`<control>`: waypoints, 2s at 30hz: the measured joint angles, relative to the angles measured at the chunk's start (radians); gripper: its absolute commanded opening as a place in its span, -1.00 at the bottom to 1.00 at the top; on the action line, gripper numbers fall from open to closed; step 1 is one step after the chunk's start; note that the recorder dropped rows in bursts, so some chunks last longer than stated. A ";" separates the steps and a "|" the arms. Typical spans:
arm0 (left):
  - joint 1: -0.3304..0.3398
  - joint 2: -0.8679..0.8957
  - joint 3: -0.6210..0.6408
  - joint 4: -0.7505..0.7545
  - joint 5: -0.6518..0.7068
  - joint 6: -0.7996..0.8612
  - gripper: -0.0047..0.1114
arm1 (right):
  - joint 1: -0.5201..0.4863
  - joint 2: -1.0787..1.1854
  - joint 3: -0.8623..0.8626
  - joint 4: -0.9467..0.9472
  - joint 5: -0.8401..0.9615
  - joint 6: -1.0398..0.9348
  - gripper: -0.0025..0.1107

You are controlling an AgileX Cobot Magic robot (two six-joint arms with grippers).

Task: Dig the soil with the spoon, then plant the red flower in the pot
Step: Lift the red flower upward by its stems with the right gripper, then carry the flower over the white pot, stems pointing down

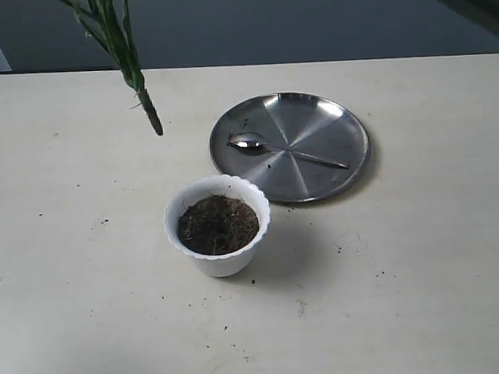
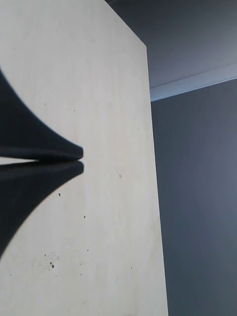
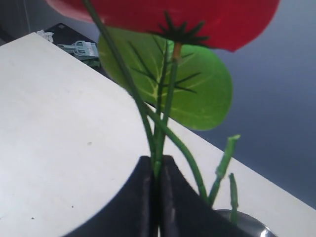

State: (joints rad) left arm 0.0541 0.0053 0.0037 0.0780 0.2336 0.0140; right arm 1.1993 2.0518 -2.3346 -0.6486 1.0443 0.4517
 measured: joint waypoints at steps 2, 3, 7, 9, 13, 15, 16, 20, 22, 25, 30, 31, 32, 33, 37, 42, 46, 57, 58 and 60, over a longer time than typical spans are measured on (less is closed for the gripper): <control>0.000 0.000 0.000 0.000 0.000 0.000 -0.91 | 0.000 -0.025 0.000 0.000 0.015 -0.011 -0.96; 0.000 0.000 0.000 0.000 0.000 0.000 -0.91 | 0.000 -0.036 0.000 0.000 0.020 -0.019 -0.96; 0.000 0.000 0.000 0.000 0.000 0.000 -0.91 | 0.000 -0.111 0.000 0.000 0.065 -0.068 -0.96; 0.000 0.000 0.000 0.000 0.000 0.000 -0.91 | 0.001 -0.154 0.000 0.000 0.099 -0.096 -0.96; 0.000 0.000 0.000 0.000 0.000 0.000 -0.91 | 0.001 -0.234 0.000 0.000 0.158 -0.140 -0.96; 0.000 0.000 0.000 0.000 0.000 0.000 -0.91 | 0.001 -0.272 0.000 0.000 0.169 -0.152 -0.96; 0.000 0.000 0.000 0.000 0.000 0.000 -0.91 | 0.001 -0.287 0.000 0.000 0.172 -0.156 -0.96; 0.000 0.000 0.000 0.000 0.000 0.000 -0.91 | 0.001 -0.356 0.000 0.008 0.174 -0.164 -0.96; 0.000 0.000 0.000 0.000 0.000 0.000 -0.91 | 0.001 -0.389 0.000 0.015 0.176 -0.166 -0.96; 0.000 0.000 0.000 0.000 0.000 0.000 -0.91 | 0.001 -0.434 0.000 0.015 0.176 -0.167 -0.96; 0.000 0.000 0.000 0.000 0.000 0.000 -0.91 | 0.001 -0.523 0.077 0.015 0.176 -0.167 -0.96; 0.000 0.000 0.000 0.000 0.000 0.000 -0.91 | 0.001 -0.546 0.114 0.015 0.176 -0.161 -0.96; 0.000 0.000 0.000 0.000 0.000 0.000 -0.91 | 0.001 -0.570 0.155 0.015 0.176 -0.153 -0.96; 0.000 0.000 0.000 0.000 0.000 0.000 -0.91 | 0.001 -0.591 0.203 0.013 0.176 -0.143 -0.96; 0.000 0.000 0.000 0.000 0.000 0.000 -0.91 | 0.001 -0.719 0.424 0.015 0.138 -0.063 -0.96; 0.000 0.000 0.000 0.000 0.000 0.000 -0.91 | 0.001 -0.904 0.779 0.019 -0.096 0.042 -0.96; 0.000 0.000 0.000 0.000 0.000 0.000 -0.91 | 0.001 -0.979 1.051 -0.007 -0.327 0.167 -0.96; 0.000 0.000 0.000 0.000 0.000 0.000 -0.91 | 0.003 -0.963 1.504 -0.958 -0.643 1.139 -0.96; 0.000 0.000 0.000 0.000 0.000 0.000 -0.91 | 0.003 -0.956 1.514 -1.004 -0.604 1.194 -0.96; 0.000 0.000 0.000 0.000 0.000 0.000 -0.91 | 0.000 -0.938 1.530 -1.045 -0.551 1.279 -0.96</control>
State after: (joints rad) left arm 0.0541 0.0053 0.0037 0.0780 0.2336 0.0140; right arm 1.1997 1.1142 -0.8048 -1.6939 0.4934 1.7311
